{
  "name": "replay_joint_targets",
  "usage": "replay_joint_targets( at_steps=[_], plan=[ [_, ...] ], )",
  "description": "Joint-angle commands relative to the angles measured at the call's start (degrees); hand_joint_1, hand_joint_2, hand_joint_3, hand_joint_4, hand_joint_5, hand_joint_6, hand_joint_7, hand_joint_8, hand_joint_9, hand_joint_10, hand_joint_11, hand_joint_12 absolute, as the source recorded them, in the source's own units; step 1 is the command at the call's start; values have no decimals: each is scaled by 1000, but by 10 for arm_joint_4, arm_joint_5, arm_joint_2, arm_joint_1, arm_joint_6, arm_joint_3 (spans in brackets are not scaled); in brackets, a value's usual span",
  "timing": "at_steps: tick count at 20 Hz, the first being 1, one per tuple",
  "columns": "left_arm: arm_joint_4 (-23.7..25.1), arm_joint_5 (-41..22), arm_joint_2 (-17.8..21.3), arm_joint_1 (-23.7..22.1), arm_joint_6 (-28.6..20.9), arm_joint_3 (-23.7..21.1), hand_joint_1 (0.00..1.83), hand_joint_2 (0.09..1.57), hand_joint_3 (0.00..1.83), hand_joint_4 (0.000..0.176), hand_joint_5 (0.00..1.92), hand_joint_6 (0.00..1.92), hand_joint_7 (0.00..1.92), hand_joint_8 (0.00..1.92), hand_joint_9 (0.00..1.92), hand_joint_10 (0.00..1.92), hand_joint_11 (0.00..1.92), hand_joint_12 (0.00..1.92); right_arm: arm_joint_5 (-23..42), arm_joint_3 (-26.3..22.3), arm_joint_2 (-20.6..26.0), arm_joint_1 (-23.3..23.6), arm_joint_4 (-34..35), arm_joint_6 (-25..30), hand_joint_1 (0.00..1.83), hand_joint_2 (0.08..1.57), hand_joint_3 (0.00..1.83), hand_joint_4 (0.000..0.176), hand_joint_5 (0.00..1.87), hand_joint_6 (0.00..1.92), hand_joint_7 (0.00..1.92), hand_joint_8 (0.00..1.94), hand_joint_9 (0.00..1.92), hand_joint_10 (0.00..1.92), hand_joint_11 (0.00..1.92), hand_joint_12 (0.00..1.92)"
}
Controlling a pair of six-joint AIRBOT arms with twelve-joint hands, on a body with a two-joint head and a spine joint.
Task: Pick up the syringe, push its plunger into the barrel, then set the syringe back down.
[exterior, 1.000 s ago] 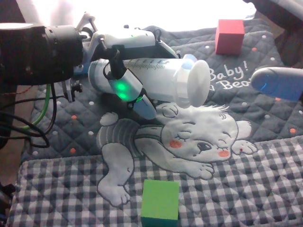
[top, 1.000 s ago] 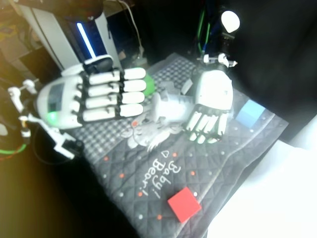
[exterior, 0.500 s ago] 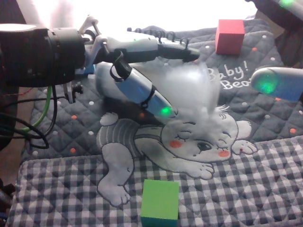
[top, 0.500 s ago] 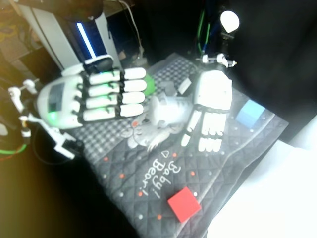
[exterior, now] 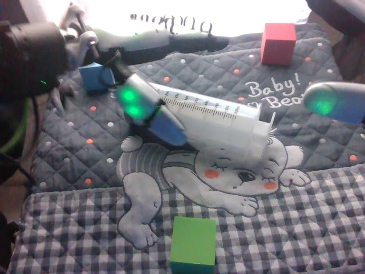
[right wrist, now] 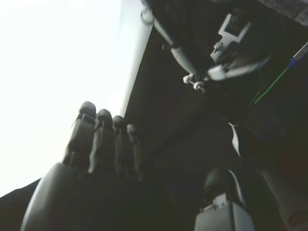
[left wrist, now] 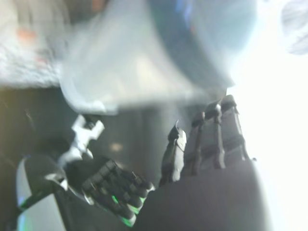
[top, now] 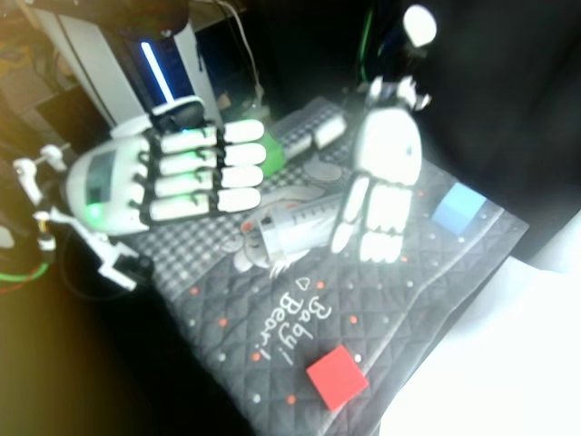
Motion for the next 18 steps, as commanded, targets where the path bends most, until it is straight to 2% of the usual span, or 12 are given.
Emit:
replay_joint_targets(
  at_steps=[1, 3, 4, 6, 7, 9, 10, 11, 12, 13, 16, 18],
  plan=[
    [-41, -52, 8, -20, 17, -9, 504, 619, 0, 176, 0, 0, 0, 0, 0, 0, 0, 0, 72, -2, 3, 8, 12, 1, 145, 989, 0, 0, 43, 13, 6, 2, 0, 0, 4, 2],
    [-99, -90, 33, -29, 69, -36, 432, 629, 4, 176, 0, 0, 0, 0, 0, 0, 0, 0, 73, -2, 3, 8, 11, 1, 33, 1324, 45, 155, 283, 19, 198, 12, 136, 12, 118, 63],
    [-132, -112, 55, -29, 99, -57, 448, 701, 9, 176, 0, 0, 0, 0, 0, 0, 0, 0, 74, -3, 3, 8, 11, 1, 6, 1493, 46, 172, 221, 3, 117, 2, 63, 2, 34, 34],
    [-169, -144, 102, -31, 156, -104, 357, 766, 0, 173, 0, 0, 0, 0, 0, 0, 0, 0, 74, -7, 3, 8, 10, 1, 0, 1558, 27, 176, 282, 6, 139, 6, 81, 6, 68, 62],
    [-195, -159, 122, -30, 181, -122, 326, 856, 8, 151, 0, 0, 0, 0, 0, 0, 0, 0, 75, -9, 3, 8, 9, 0, 0, 1512, 3, 176, 267, 0, 140, 5, 81, 5, 64, 64],
    [-251, -200, 154, -17, 228, -147, 535, 927, 23, 147, 0, 0, 0, 0, 0, 0, 0, 0, 79, -10, 3, 8, 10, -3, 0, 1435, 0, 176, 236, 0, 137, 2, 70, 0, 31, 53],
    [-279, -222, 168, -5, 253, -160, 467, 1081, 23, 170, 0, 0, 0, 0, 0, 0, 0, 0, 82, -10, 3, 8, 10, -3, 0, 1420, 0, 176, 229, 0, 120, 0, 54, 0, 13, 47],
    [-301, -241, 180, 7, 271, -171, 93, 1351, 131, 170, 0, 0, 0, 0, 0, 0, 0, 0, 83, -11, 3, 8, 10, -4, 0, 1428, 0, 176, 240, 5, 125, 3, 60, 4, 17, 51],
    [-316, -258, 191, 16, 287, -181, 446, 1081, 0, 170, 0, 0, 0, 0, 0, 0, 0, 0, 83, -11, 3, 8, 10, -4, 0, 1411, 0, 176, 246, 6, 120, 1, 73, 8, 22, 55],
    [-330, -273, 197, 21, 298, -187, 526, 1005, 0, 169, 0, 0, 0, 0, 0, 0, 0, 0, 84, -12, 5, 8, 10, -4, 0, 1423, 0, 176, 244, 5, 118, 0, 82, 11, 26, 58],
    [-370, -316, 210, 42, 327, -202, 546, 984, 0, 169, 0, 0, 0, 0, 0, 0, 0, 0, 89, -16, 10, 8, 10, -5, 0, 1431, 0, 176, 300, 8, 150, 6, 112, 5, 0, 277],
    [-396, -344, 219, 57, 349, -212, 546, 984, 0, 169, 0, 0, 0, 0, 0, 0, 0, 0, 92, -16, 13, 8, 10, -8, 0, 1536, 30, 176, 262, 3, 114, 3, 63, 4, 0, 151]
  ],
)
